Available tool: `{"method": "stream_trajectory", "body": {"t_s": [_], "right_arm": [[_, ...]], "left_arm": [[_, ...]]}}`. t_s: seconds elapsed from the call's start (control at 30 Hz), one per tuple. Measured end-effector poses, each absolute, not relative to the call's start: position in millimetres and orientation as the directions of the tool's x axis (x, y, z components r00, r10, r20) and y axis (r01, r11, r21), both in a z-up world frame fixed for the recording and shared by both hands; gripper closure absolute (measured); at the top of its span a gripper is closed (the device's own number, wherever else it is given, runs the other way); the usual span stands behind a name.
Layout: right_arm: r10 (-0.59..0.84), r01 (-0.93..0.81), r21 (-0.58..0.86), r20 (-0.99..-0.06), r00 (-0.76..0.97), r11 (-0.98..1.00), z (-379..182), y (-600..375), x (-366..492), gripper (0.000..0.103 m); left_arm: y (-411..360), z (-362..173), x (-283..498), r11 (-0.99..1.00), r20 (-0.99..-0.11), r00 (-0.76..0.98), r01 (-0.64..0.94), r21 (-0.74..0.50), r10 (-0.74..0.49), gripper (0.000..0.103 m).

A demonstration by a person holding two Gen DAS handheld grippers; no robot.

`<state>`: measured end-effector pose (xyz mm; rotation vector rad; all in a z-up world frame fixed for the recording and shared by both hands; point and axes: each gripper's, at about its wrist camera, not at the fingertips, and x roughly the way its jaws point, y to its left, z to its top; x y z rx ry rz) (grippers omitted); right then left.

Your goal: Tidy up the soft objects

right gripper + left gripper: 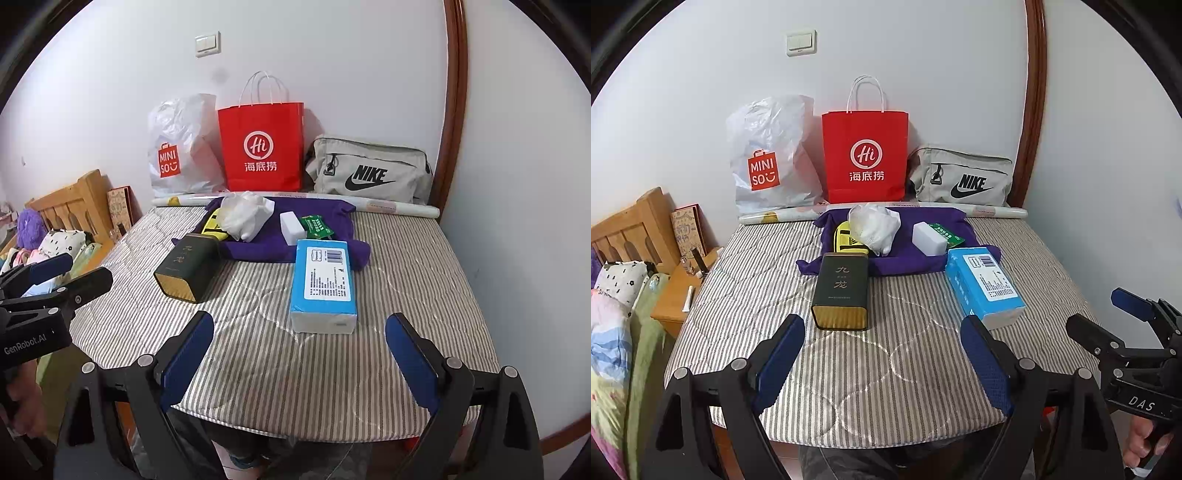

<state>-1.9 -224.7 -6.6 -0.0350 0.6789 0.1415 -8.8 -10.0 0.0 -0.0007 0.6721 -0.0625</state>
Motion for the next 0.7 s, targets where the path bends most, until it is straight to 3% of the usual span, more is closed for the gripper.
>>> {"method": "stream_trajectory", "body": {"t_s": [0.7], "right_arm": [[0.117, -0.136, 0.016, -0.618, 0.777, 0.991, -3.6, -223.3, -9.2, 0.010]], "left_arm": [[-10.0, 4.2, -15.5, 0.998, -0.617, 0.786, 0.054, -0.017, -0.053, 0.017]]}}
